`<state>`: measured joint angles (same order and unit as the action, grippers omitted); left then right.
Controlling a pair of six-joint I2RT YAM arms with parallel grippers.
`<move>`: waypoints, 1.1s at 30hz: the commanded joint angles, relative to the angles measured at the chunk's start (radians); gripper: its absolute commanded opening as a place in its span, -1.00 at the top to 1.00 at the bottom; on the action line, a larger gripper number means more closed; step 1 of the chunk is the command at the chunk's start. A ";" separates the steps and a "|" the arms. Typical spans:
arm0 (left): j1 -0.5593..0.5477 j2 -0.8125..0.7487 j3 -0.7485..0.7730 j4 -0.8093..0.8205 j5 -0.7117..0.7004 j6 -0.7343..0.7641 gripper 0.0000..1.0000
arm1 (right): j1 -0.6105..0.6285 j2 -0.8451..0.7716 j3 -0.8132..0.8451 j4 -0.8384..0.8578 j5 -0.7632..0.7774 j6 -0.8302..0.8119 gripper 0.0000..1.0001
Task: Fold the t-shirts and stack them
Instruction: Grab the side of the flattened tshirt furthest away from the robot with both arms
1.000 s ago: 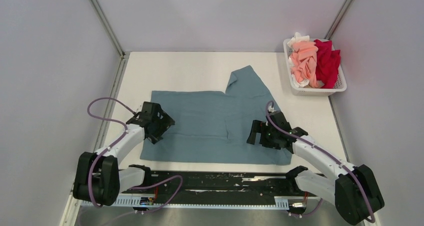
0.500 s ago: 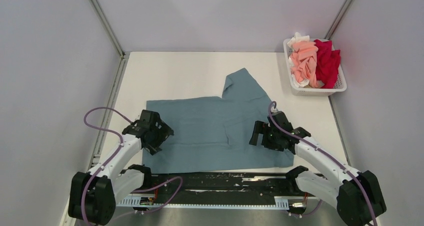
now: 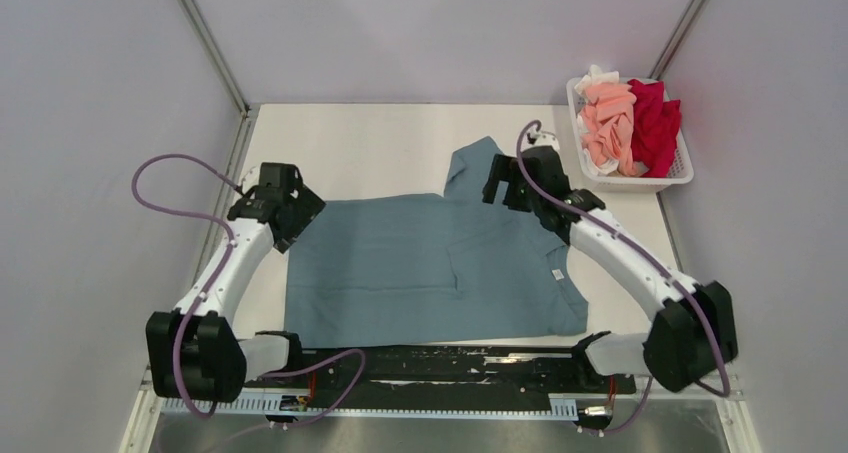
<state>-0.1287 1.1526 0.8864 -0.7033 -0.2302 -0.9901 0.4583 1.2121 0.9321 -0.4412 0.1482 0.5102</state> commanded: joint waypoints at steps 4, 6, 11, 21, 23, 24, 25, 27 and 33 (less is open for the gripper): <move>0.190 0.234 0.111 0.127 0.041 0.106 -1.00 | -0.099 0.457 0.396 0.159 -0.039 -0.183 -1.00; 0.223 0.317 0.166 0.136 0.083 0.116 -1.00 | -0.124 0.590 0.512 0.158 -0.062 -0.215 -1.00; 0.258 0.495 0.283 0.128 0.119 0.125 -1.00 | -0.173 0.903 0.830 0.144 -0.106 -0.282 -1.00; 0.271 0.617 0.350 0.108 0.071 0.138 -1.00 | -0.203 1.357 1.307 0.142 -0.111 -0.319 -1.00; 0.271 0.630 0.355 0.103 0.071 0.140 -1.00 | -0.203 1.402 1.354 0.134 -0.113 -0.320 -0.97; 0.272 0.635 0.362 0.101 0.071 0.142 -1.00 | -0.202 1.410 1.353 0.133 -0.124 -0.319 -0.92; 0.272 0.645 0.366 0.097 0.071 0.145 -1.00 | -0.201 1.409 1.338 0.132 -0.130 -0.317 -0.88; 0.273 0.658 0.378 0.093 0.072 0.148 -1.00 | -0.200 1.388 1.292 0.133 -0.162 -0.313 -0.79; 0.273 0.686 0.407 0.085 0.094 0.148 -1.00 | -0.188 1.294 1.136 0.131 -0.122 -0.357 -0.59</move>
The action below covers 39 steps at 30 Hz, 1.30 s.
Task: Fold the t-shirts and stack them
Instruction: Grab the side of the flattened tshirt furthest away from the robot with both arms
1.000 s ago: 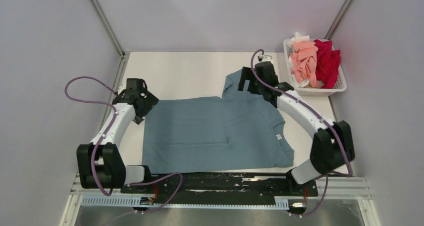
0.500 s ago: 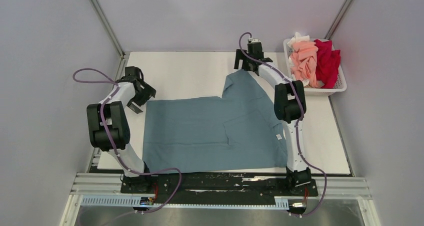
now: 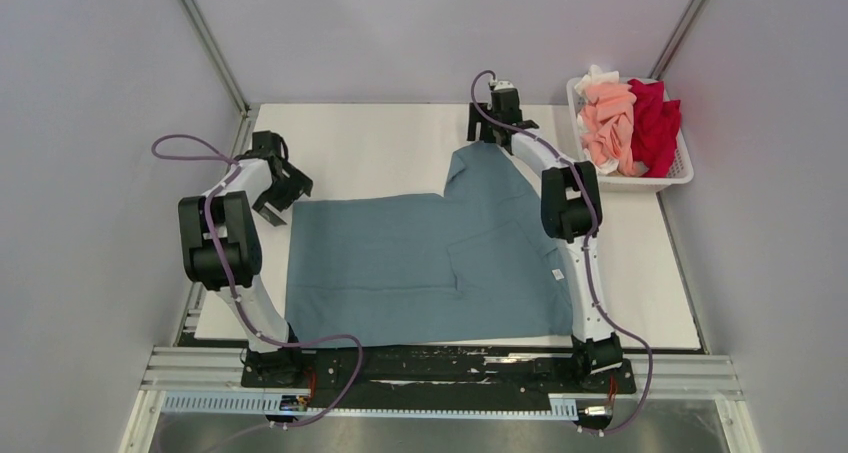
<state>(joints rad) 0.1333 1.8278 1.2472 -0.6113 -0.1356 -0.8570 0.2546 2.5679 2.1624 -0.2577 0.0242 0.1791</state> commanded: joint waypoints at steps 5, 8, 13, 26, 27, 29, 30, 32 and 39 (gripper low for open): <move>0.011 0.033 0.067 -0.021 -0.001 0.014 -1.00 | 0.032 -0.110 -0.165 -0.056 0.033 -0.081 -0.29; 0.011 0.050 0.090 -0.028 0.006 0.016 -1.00 | 0.049 -0.117 -0.171 -0.063 0.075 -0.117 0.02; 0.011 0.081 0.122 -0.041 0.010 0.017 -1.00 | 0.054 -0.117 -0.151 -0.073 0.146 -0.106 0.48; 0.011 0.205 0.238 -0.093 0.022 0.029 -0.79 | 0.050 -0.181 -0.151 -0.066 0.200 -0.137 1.00; 0.011 0.219 0.249 -0.100 0.022 0.029 -0.77 | 0.051 -0.186 -0.155 -0.065 0.201 -0.138 1.00; 0.010 0.234 0.262 -0.118 0.022 0.032 -0.70 | 0.050 -0.192 -0.161 -0.062 0.204 -0.139 1.00; 0.011 0.238 0.263 -0.126 0.024 0.035 -0.60 | 0.050 -0.194 -0.163 -0.061 0.207 -0.139 1.00; 0.010 0.240 0.257 -0.132 0.037 0.043 -0.46 | 0.049 -0.196 -0.164 -0.060 0.209 -0.142 1.00; -0.006 0.203 0.168 -0.112 0.059 0.071 -0.30 | 0.050 -0.210 -0.176 -0.059 0.213 -0.137 1.00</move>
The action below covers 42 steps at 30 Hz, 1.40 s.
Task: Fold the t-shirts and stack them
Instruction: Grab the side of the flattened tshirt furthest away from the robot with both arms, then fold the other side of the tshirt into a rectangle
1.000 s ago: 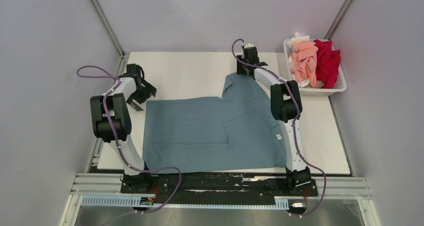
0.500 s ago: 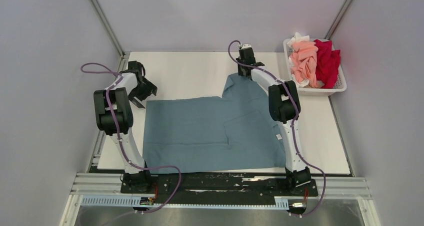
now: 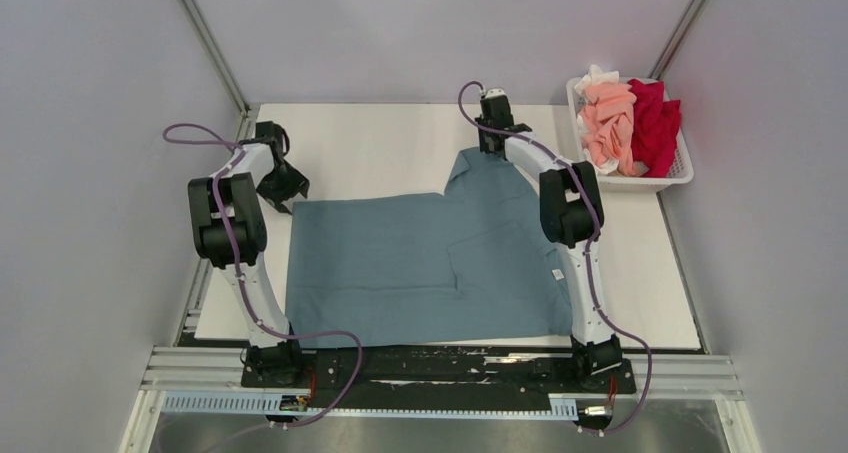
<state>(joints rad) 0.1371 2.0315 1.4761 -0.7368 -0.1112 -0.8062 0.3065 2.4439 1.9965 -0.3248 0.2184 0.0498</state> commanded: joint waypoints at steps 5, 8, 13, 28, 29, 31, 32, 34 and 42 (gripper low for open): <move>-0.027 0.017 -0.050 -0.002 0.021 0.040 0.13 | -0.002 -0.105 -0.032 0.010 0.036 -0.006 1.00; -0.032 0.015 -0.040 -0.004 0.014 0.050 0.76 | -0.008 -0.116 -0.041 0.012 0.044 -0.005 1.00; -0.037 0.006 -0.003 -0.003 -0.012 0.080 1.00 | -0.030 -0.135 -0.057 0.020 0.027 0.007 1.00; -0.051 0.027 0.144 -0.002 0.030 0.125 1.00 | -0.050 -0.203 -0.109 0.049 -0.102 -0.044 1.00; -0.052 0.015 0.136 0.006 0.035 0.127 1.00 | -0.048 -0.220 -0.128 0.053 -0.124 -0.045 1.00; -0.055 -0.016 0.100 0.024 0.049 0.129 1.00 | -0.044 -0.261 -0.173 0.054 -0.144 -0.045 1.00; -0.056 -0.039 0.073 0.030 0.056 0.130 1.00 | -0.039 -0.287 -0.204 0.055 -0.147 -0.045 1.00; -0.062 -0.077 0.034 0.044 0.054 0.128 1.00 | -0.026 -0.348 -0.272 0.056 -0.144 -0.084 1.00; -0.084 -0.310 -0.196 0.112 0.044 0.092 1.00 | 0.059 -0.670 -0.608 0.051 -0.076 -0.072 1.00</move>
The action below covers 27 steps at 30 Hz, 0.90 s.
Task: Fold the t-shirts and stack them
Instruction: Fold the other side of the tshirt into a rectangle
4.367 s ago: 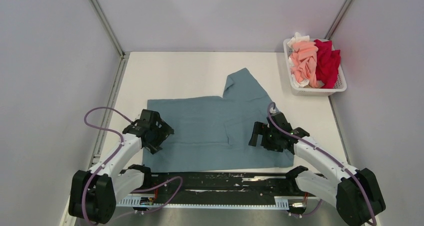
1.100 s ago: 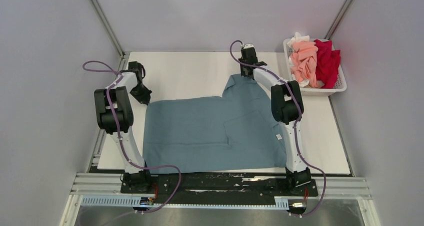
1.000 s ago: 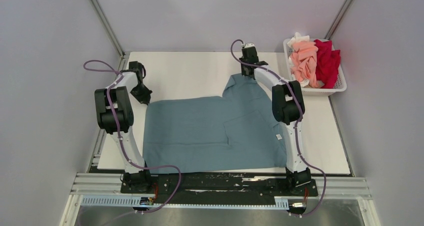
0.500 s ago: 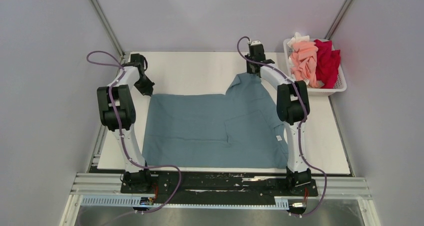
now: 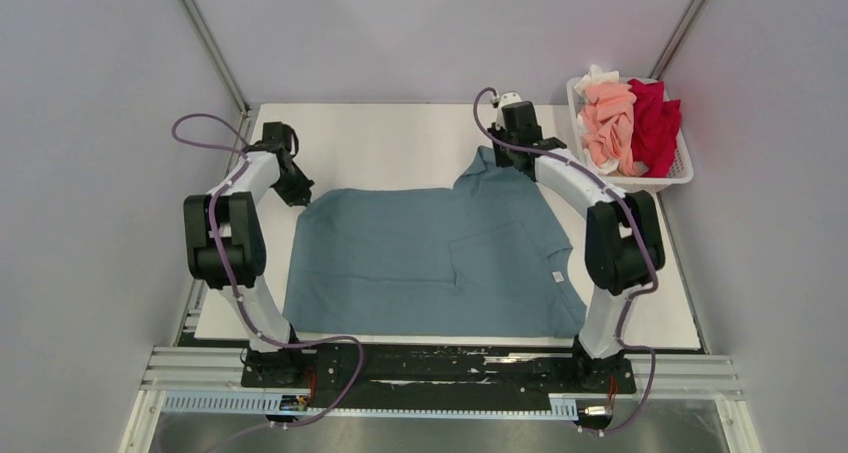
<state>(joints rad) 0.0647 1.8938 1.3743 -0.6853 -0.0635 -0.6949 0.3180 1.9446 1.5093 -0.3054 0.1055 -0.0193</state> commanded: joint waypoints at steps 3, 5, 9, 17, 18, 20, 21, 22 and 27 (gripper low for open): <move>-0.015 -0.272 -0.179 0.067 -0.024 -0.031 1.00 | 0.094 -0.310 -0.256 0.031 0.060 0.013 1.00; -0.015 -0.345 -0.263 0.067 -0.046 -0.041 1.00 | 0.131 -0.403 -0.331 0.020 0.103 0.013 1.00; -0.016 -0.494 -0.390 0.069 -0.080 -0.077 1.00 | 0.187 -0.560 -0.440 -0.061 0.188 0.081 1.00; -0.015 -0.724 -0.572 0.034 -0.135 -0.154 1.00 | 0.200 -0.824 -0.560 -0.242 0.246 0.182 1.00; -0.015 -0.750 -0.581 0.019 -0.139 -0.164 1.00 | 0.202 -0.851 -0.567 -0.265 0.245 0.193 1.00; -0.016 -0.781 -0.595 0.002 -0.145 -0.171 1.00 | 0.206 -0.908 -0.577 -0.312 0.231 0.220 1.00; -0.016 -0.795 -0.597 -0.002 -0.147 -0.172 1.00 | 0.208 -0.928 -0.580 -0.331 0.218 0.228 1.00; -0.015 -0.802 -0.596 -0.014 -0.150 -0.174 1.00 | 0.211 -0.943 -0.582 -0.352 0.204 0.235 1.00; -0.014 -0.814 -0.576 -0.073 -0.209 -0.191 1.00 | 0.231 -0.996 -0.578 -0.459 0.192 0.289 1.00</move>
<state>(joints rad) 0.0521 1.1011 0.7765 -0.7055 -0.1970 -0.8497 0.5323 0.9836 0.9291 -0.6594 0.3042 0.1993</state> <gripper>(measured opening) 0.008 0.011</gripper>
